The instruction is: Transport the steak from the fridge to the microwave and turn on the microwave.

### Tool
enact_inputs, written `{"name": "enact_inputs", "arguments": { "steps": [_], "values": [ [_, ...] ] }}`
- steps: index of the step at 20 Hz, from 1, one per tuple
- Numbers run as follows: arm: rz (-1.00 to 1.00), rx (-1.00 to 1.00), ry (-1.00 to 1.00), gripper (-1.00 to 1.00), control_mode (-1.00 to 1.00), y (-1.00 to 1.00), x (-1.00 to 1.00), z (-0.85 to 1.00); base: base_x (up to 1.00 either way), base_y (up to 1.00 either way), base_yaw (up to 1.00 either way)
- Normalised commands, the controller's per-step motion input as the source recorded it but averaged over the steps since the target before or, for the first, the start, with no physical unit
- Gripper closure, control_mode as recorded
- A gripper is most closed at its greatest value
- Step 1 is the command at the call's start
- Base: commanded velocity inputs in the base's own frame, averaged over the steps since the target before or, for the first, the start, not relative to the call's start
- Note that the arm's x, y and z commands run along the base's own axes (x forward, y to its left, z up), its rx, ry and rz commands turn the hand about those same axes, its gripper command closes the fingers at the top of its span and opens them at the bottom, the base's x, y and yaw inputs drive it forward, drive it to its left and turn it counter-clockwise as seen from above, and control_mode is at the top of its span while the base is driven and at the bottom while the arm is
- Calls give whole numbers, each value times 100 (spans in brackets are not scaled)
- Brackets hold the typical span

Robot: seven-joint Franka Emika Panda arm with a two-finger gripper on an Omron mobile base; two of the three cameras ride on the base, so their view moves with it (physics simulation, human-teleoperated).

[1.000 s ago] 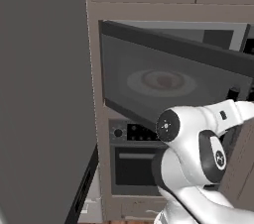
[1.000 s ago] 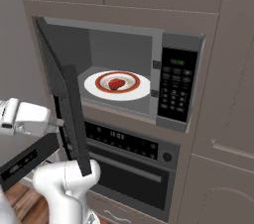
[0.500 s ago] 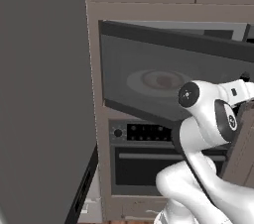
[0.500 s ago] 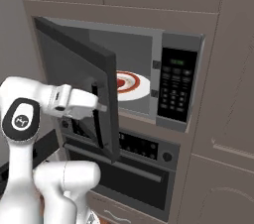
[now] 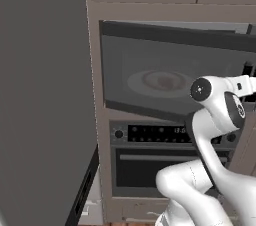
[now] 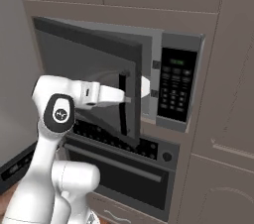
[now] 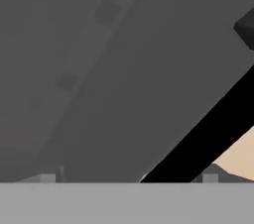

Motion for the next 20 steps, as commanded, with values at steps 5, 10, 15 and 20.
{"name": "enact_inputs", "arguments": {
  "steps": [5,10,15,20],
  "values": [
    [0,0,-5,-100,-100,-8,94,-2,0,0,0],
    [0,0,-5,-100,-100,-3,79,0,0,0,0],
    [0,0,-4,-100,-100,-1,72,0,0,0,0],
    [0,0,-6,-100,-100,-9,65,0,0,0,0]
  ]
}}
